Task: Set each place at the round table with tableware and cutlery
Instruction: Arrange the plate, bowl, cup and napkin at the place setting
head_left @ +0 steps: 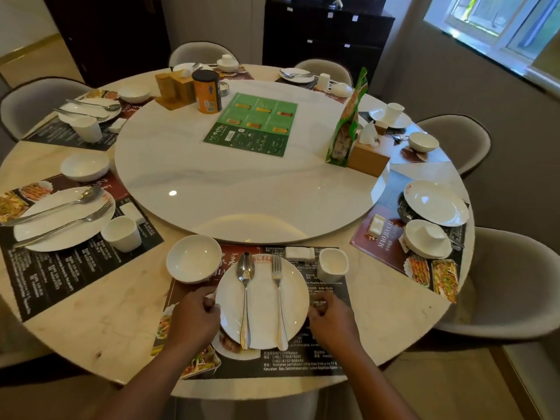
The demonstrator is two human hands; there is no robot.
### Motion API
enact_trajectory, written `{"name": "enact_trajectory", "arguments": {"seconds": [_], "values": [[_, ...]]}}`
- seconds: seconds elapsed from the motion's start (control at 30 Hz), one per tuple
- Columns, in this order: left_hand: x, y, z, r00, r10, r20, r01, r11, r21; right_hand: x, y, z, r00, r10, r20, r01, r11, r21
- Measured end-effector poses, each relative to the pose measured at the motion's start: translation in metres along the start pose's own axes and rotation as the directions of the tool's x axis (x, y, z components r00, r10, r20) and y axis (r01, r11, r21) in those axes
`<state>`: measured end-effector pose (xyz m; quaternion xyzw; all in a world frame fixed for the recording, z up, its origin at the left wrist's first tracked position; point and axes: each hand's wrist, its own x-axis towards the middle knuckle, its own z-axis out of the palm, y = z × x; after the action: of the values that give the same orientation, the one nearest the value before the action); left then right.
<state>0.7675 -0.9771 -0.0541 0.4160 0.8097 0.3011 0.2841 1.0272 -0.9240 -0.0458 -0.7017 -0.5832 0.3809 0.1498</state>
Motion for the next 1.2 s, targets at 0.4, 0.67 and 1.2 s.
{"name": "enact_trajectory", "arguments": {"seconds": [0.4, 0.67, 1.2], "values": [[-0.053, 0.054, 0.019, 0.969, 0.244, 0.034, -0.246, 0.967, 0.072, -0.078, 0.060, -0.101, 0.997, 0.029, 0.078, 0.009, 0.897, -0.442], [-0.077, 0.096, 0.060, 0.951, 0.305, 0.060, -0.308, 0.950, 0.054, -0.044, 0.097, -0.161, 0.998, -0.009, 0.062, 0.034, 0.912, -0.408], [-0.115, 0.235, 0.221, 0.984, 0.177, -0.007, -0.176, 0.982, 0.073, 0.109, 0.080, -0.292, 0.841, -0.481, 0.248, 0.539, 0.787, -0.301]]}}
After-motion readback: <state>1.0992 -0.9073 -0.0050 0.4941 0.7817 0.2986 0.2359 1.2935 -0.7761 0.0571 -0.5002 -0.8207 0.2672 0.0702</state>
